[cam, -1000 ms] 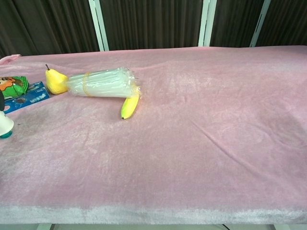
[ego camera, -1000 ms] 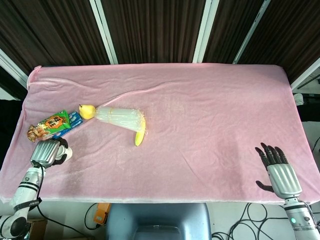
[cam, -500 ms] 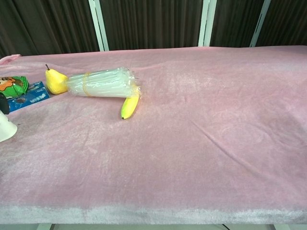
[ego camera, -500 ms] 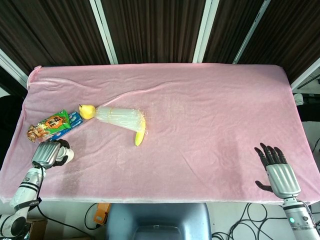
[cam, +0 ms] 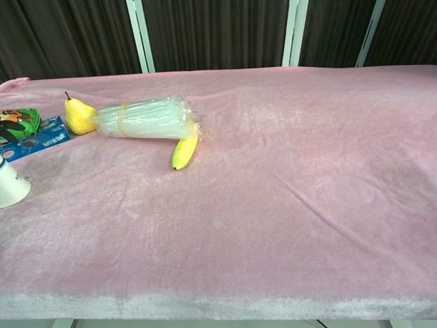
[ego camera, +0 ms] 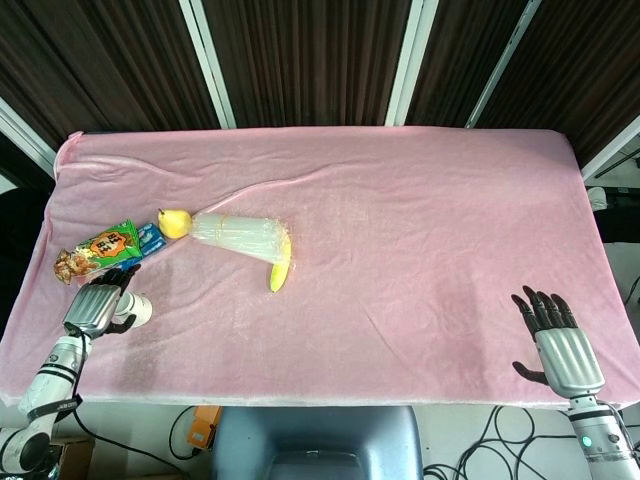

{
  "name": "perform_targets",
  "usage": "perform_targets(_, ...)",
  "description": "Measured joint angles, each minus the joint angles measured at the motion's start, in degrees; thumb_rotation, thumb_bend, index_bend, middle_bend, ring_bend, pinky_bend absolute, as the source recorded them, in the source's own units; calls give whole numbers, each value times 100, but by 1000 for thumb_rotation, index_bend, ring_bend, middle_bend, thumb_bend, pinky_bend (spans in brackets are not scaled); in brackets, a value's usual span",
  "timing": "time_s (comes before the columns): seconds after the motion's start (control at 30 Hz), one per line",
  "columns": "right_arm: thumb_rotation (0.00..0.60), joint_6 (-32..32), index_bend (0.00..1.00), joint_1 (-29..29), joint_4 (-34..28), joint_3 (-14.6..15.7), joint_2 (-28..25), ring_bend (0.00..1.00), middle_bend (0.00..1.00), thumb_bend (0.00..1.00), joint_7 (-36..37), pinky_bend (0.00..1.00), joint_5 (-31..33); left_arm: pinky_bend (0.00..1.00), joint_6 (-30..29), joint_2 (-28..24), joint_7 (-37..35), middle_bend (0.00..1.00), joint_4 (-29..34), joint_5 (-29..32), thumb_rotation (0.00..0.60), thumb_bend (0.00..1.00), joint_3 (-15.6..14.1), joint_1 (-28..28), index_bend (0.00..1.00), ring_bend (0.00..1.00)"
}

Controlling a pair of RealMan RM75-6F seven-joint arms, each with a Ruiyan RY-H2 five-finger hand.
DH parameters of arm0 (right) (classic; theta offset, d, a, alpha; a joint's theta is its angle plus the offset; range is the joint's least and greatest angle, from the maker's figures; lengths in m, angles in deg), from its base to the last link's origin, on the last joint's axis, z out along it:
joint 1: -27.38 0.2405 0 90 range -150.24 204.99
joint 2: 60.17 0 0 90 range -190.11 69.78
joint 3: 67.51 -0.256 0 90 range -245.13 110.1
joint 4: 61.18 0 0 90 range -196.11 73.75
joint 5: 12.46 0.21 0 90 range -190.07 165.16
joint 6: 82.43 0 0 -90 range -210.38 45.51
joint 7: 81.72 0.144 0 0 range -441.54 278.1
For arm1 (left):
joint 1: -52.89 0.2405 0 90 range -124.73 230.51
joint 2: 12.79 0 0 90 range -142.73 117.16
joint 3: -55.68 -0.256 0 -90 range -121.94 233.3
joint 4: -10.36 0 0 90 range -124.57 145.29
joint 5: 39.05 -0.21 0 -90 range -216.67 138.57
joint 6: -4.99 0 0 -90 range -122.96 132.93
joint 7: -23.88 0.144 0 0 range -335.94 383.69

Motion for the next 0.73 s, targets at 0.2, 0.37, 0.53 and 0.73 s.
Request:
perform_targets(0.2,600,26,0,10,17,0,6,0,0,252,-3,55,10,136,-944,-211,194,65,475,-399,600,342,-80,336,0,11)
perform_targets(0.37,600,78,0,27,38,-10,28,0,0,252,-55,55,75,70,-2520,-350,300,3,842,-1244,600,342,-403,1047,0,0)
perform_targets(0.53,600,80,0,28,28,10,37,0,0,253,-73,55,43,32,-3871,-286,435,0,886,-2238,600,344,-803,1993,0,0)
perform_targets(0.73,600,43,0,10,29,52,18,0,0,252,-44,55,-40,34,-3925,-242,520,0,891,-2498,600,343,-898,2158,0,0)
